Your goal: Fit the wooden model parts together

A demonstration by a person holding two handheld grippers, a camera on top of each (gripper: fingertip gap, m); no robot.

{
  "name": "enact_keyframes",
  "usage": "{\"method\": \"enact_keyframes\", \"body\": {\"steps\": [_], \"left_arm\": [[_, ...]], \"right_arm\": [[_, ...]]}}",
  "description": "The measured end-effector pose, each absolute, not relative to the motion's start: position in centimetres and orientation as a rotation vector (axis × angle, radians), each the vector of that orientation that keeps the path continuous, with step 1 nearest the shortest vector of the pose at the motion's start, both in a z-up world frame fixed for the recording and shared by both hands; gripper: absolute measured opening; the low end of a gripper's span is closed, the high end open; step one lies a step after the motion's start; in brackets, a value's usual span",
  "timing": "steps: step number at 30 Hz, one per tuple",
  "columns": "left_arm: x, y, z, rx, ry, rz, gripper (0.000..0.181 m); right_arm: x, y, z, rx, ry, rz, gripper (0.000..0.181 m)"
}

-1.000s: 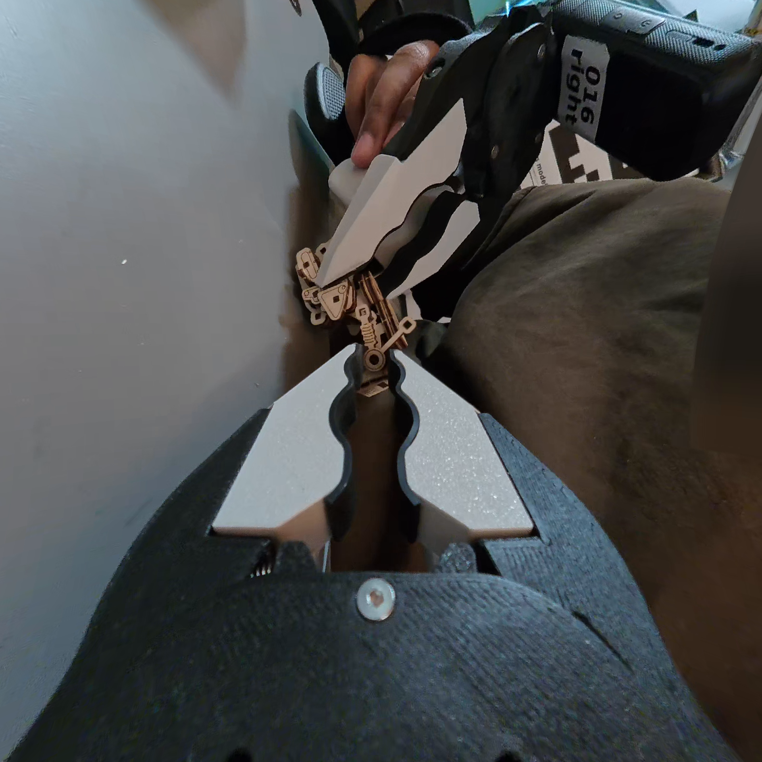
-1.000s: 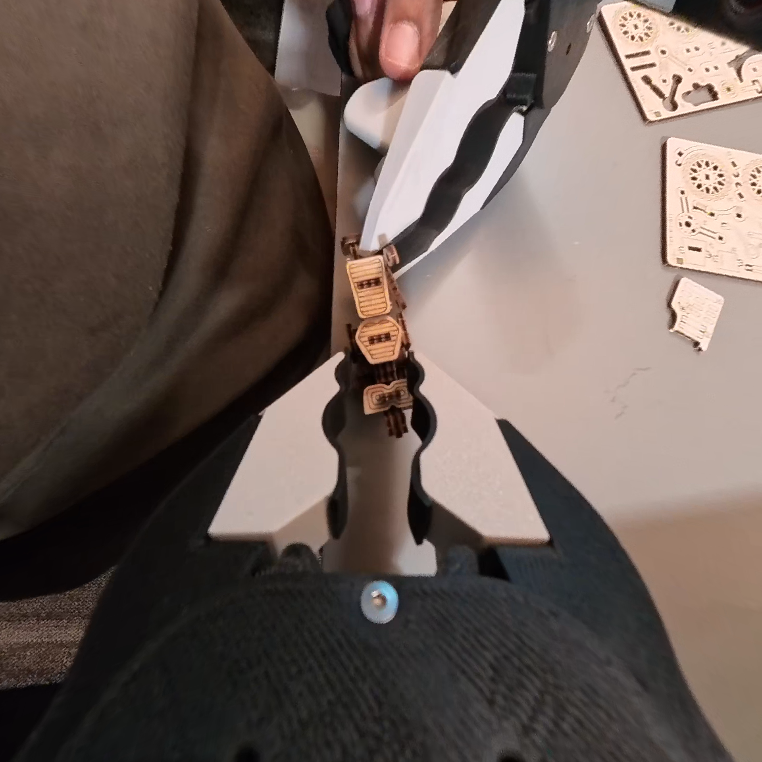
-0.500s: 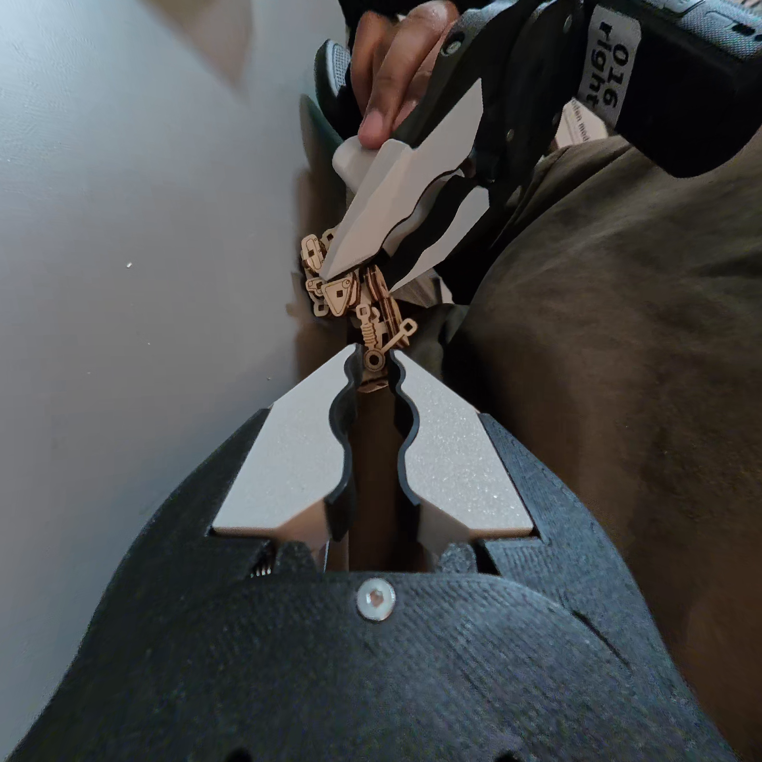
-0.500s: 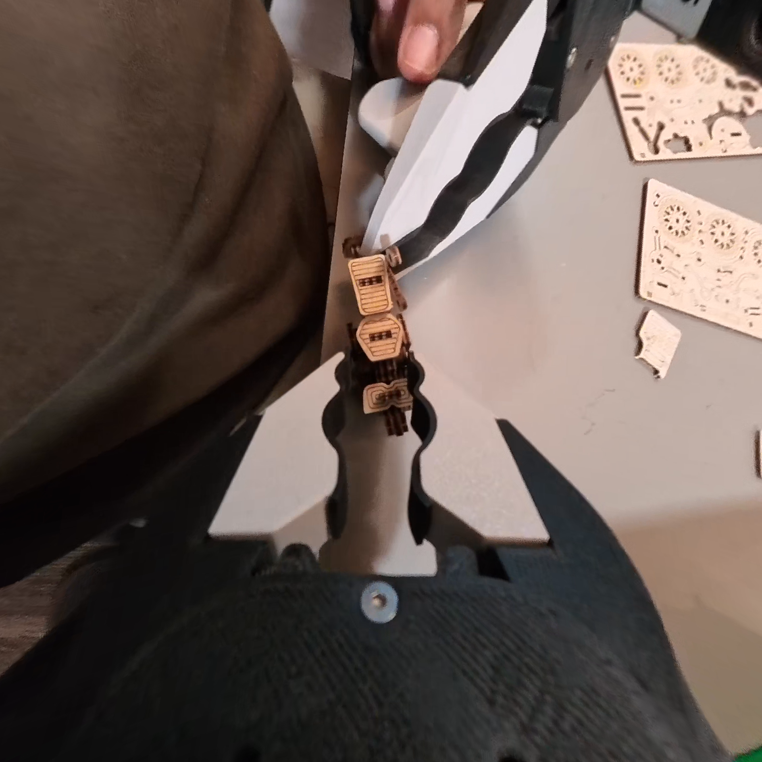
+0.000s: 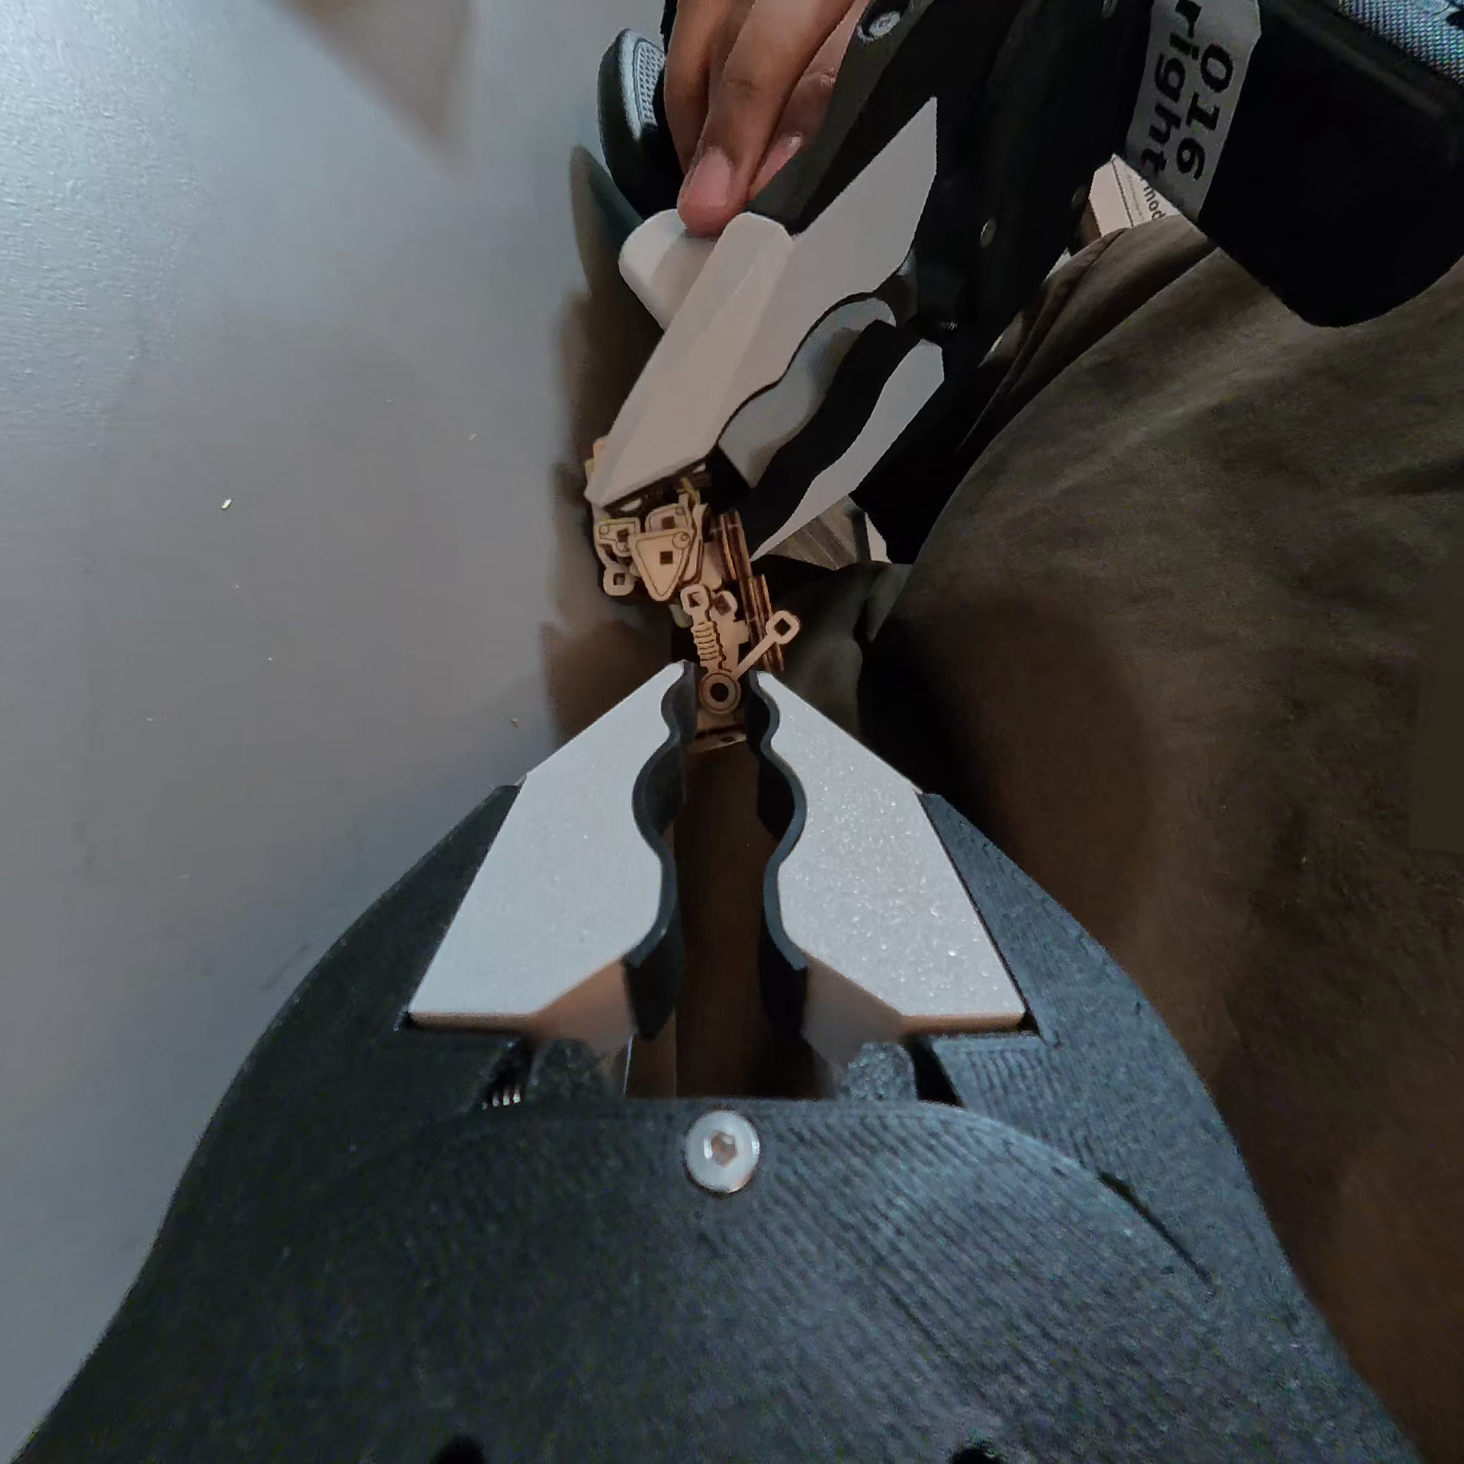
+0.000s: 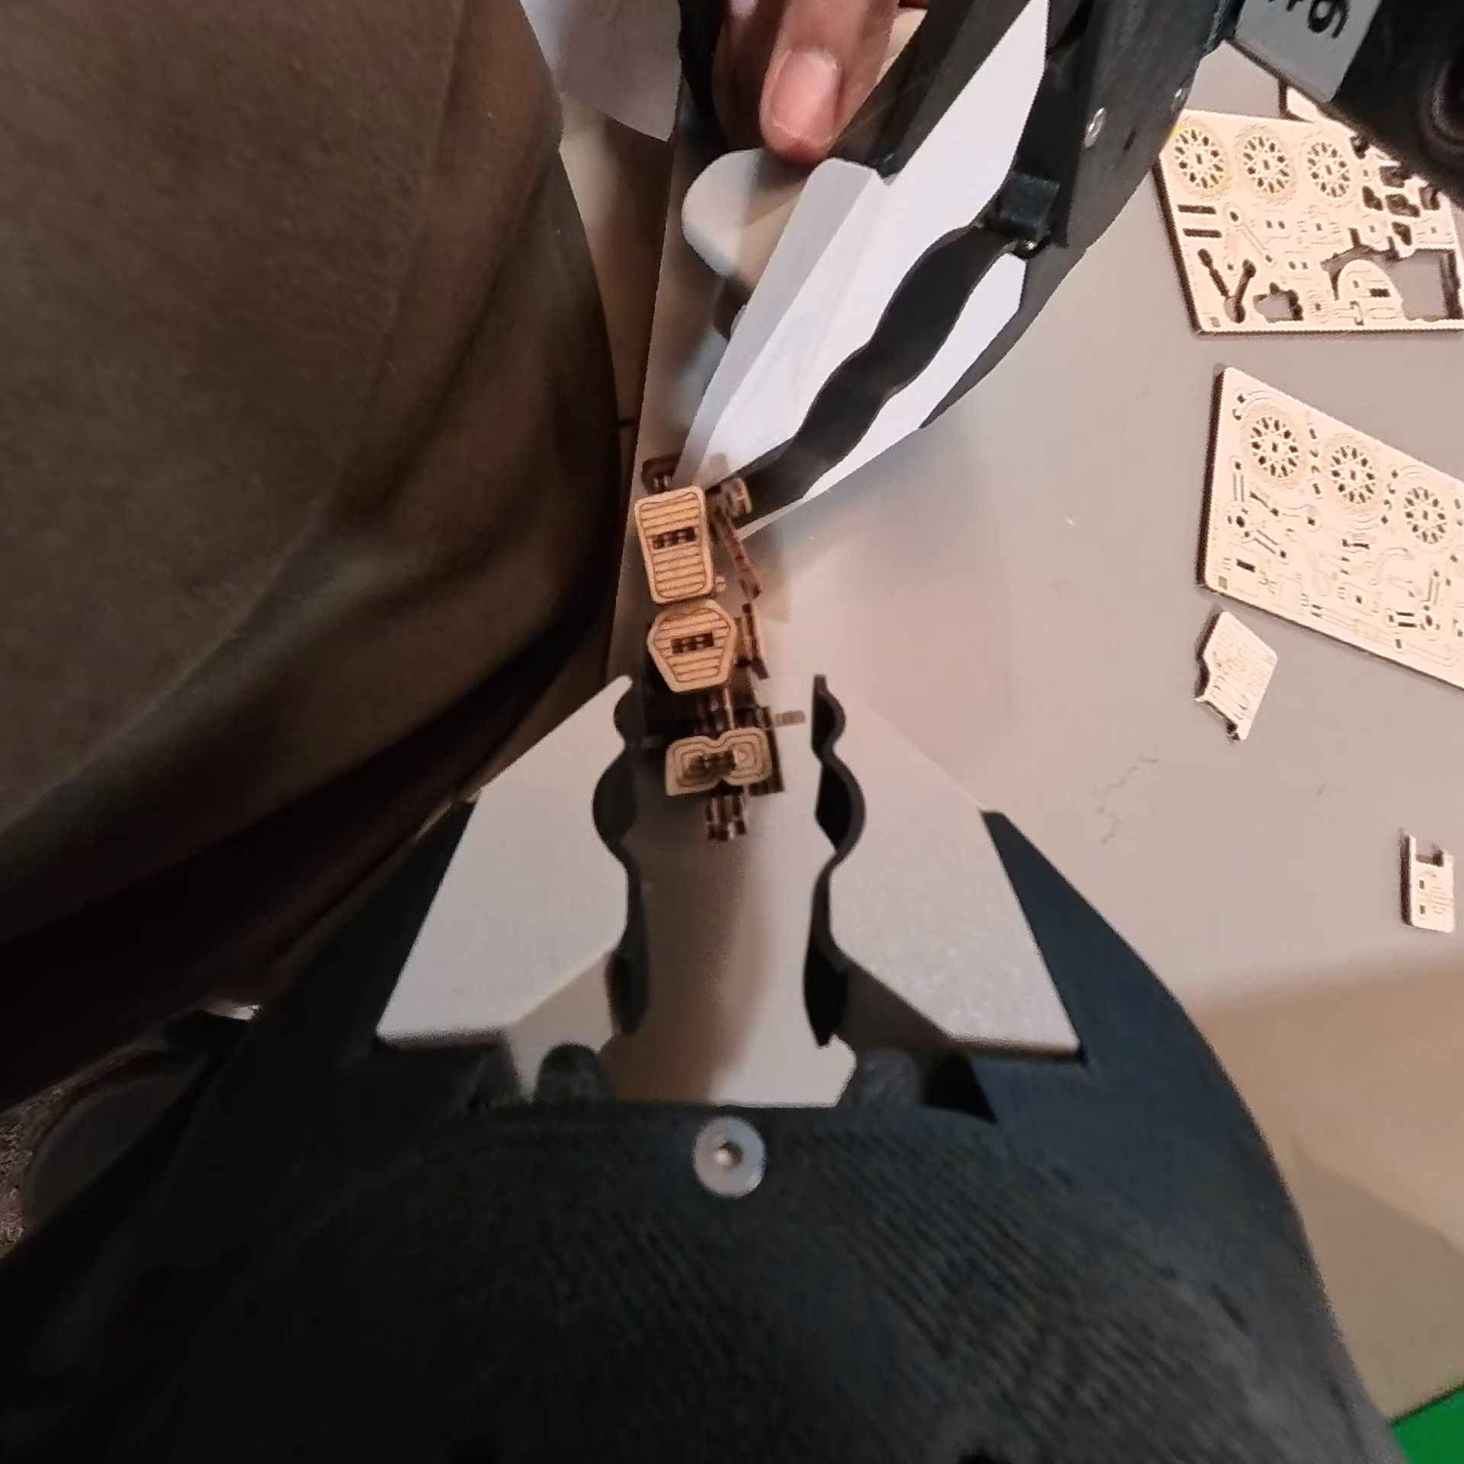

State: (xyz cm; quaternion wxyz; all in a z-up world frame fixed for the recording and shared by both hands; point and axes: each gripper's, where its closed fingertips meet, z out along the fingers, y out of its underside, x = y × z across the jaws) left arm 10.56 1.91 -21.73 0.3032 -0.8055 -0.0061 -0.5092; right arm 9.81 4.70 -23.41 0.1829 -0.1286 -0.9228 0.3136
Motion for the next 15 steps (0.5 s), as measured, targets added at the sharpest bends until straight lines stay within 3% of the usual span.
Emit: {"method": "enact_keyframes", "body": {"steps": [15], "left_arm": [[10.5,1.9,-21.7,-2.132,-0.021,-1.358,0.009]], "right_arm": [[9.9,3.7,-22.4,-0.314,-2.566,0.909,0.043]]}}
